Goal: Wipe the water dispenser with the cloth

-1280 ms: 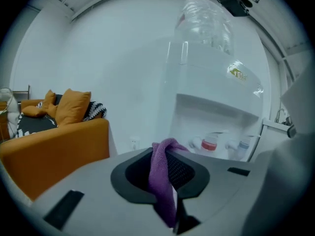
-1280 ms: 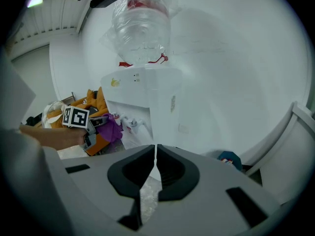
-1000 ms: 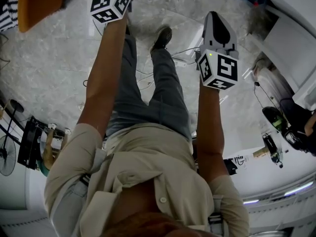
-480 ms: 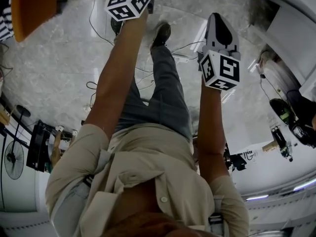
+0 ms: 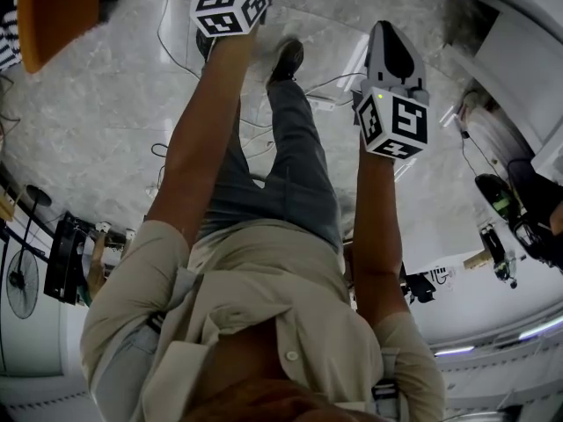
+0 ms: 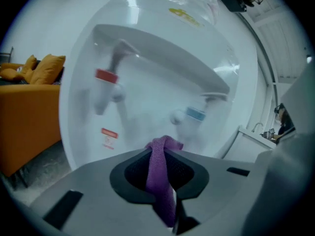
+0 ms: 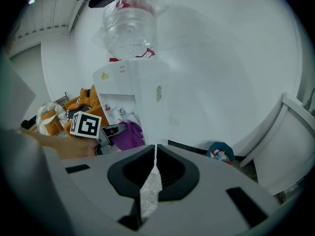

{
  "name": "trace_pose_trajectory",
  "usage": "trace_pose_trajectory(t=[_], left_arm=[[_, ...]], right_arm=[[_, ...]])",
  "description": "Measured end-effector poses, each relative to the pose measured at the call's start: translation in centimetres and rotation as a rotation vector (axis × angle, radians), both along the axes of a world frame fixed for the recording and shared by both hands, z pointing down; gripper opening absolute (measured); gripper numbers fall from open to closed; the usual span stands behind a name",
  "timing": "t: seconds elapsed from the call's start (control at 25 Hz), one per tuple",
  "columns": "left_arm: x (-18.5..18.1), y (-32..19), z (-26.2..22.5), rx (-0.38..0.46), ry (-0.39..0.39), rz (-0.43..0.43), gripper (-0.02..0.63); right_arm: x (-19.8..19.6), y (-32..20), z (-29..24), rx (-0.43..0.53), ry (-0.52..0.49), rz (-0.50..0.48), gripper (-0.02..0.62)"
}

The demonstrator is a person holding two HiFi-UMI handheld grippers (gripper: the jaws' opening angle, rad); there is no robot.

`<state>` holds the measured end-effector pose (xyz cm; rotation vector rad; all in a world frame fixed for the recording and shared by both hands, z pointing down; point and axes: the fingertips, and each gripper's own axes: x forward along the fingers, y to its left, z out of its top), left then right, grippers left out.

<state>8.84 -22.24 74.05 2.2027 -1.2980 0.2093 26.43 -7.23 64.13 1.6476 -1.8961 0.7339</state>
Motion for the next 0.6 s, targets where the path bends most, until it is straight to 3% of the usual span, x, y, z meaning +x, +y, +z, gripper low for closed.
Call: trace_pose_trajectory(t=[0.2, 0.32, 0.44, 0.6], left_arm=[[-11.6, -2.4, 0.6, 0.008, -0.1, -0.205, 0.051], [-16.5, -3.0, 0.1, 0.033, -0.139, -0.284, 0.051], [-18.0, -3.2, -0.1, 0.038, -0.145, -0.299, 0.051], [-16.0, -3.0, 0.8, 0.026, -0.122, -0.253, 0.051]], right_arm=[[-1.8, -0.7, 0.1, -0.004, 0.0, -0.019, 0.028], [-3.2, -1.2, 0.4, -0.007, -0.004, -0.03, 0.028], [-4.3, -2.0, 0.3, -0.007, -0.006, -0.044, 0.028], [-4.9, -2.6, 0.3, -0.002, -0.005, -0.049, 0.028]])
